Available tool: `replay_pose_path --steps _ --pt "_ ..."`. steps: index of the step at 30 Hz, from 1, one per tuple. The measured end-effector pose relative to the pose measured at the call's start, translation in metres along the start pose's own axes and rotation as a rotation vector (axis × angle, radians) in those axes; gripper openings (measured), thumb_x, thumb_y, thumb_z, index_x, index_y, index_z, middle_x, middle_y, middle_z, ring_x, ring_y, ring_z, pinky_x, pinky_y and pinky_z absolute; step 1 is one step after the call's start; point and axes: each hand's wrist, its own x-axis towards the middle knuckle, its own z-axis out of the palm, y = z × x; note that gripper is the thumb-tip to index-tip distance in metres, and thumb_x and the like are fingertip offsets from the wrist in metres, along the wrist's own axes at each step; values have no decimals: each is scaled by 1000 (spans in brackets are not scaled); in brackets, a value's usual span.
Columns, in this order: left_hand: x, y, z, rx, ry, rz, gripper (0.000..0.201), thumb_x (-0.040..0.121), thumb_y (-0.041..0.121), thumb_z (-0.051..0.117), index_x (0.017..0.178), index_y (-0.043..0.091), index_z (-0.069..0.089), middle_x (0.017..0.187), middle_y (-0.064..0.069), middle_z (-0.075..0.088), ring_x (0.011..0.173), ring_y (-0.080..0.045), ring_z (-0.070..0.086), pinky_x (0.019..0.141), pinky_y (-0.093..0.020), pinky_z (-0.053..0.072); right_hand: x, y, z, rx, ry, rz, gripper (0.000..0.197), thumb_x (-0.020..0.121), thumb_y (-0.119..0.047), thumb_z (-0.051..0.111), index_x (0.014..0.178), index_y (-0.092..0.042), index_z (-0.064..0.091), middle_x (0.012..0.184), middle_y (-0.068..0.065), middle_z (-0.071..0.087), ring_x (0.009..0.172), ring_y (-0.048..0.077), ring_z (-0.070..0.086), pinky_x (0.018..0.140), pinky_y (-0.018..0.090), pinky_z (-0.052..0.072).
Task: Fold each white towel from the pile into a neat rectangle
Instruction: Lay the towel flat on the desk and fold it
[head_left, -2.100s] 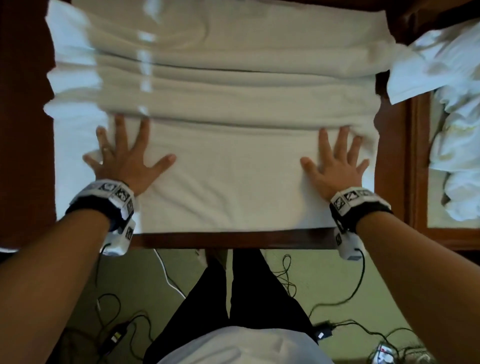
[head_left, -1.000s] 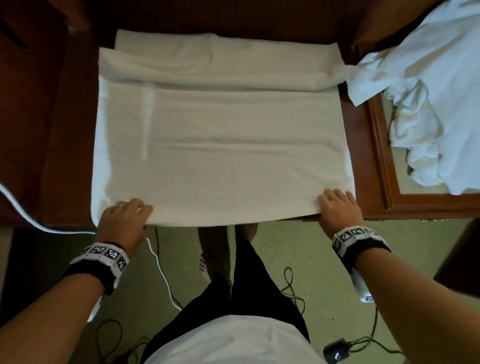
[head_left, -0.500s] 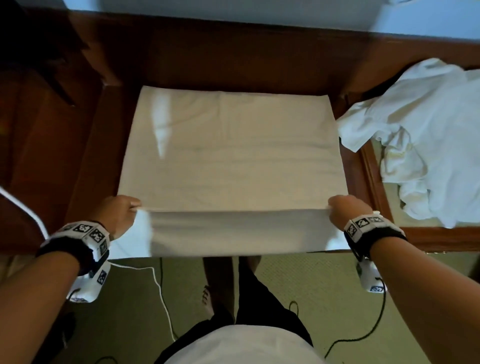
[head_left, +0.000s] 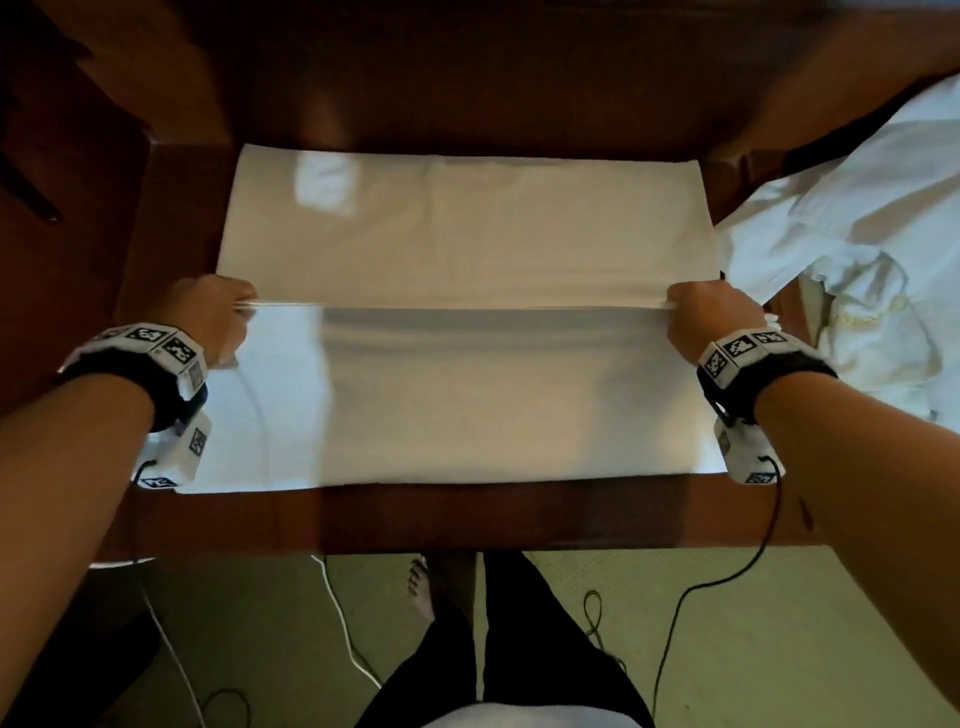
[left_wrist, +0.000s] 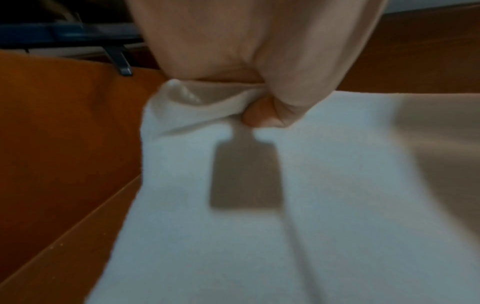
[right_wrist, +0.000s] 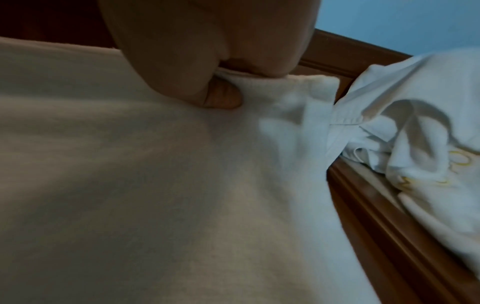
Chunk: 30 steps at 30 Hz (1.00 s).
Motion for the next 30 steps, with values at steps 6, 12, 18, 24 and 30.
replay_pose_path --steps 6,12,18,24,30 --pt "22 -2 20 25 77 -48 18 81 4 64 83 21 63 105 -23 64 97 -46 59 87 -53 51 28 4 25 7 193 -25 29 85 -2 54 111 -5 65 109 18 61 105 40 54 95 52 44" --pt "-34 11 94 76 108 163 77 91 50 62 156 33 24 166 -5 14 147 -37 18 111 -58 24 -23 -12 100 206 153 -22 62 98 -45 40 154 -26 23 165 6 6 149 35 12 115 56 18" --pt "-109 -8 163 134 -40 171 78 90 73 13 159 39 4 169 -4 -6 153 -39 1 118 -61 12 -104 -5 167 183 -8 7 68 96 -63 10 155 -39 -13 161 -4 -29 150 22 -22 122 51 -4" --pt "-121 -2 163 127 -34 266 85 85 81 21 158 39 14 169 0 -2 152 -37 7 116 -61 16 -111 -42 154 269 109 20 76 91 -59 24 156 -21 24 166 10 2 152 32 5 117 54 16" --pt "-121 46 179 184 -2 388 89 80 86 24 157 43 13 169 2 -4 153 -38 4 115 -65 12 -105 -150 149 120 121 -483 70 95 -60 33 156 -29 23 166 9 4 152 32 5 114 56 19"
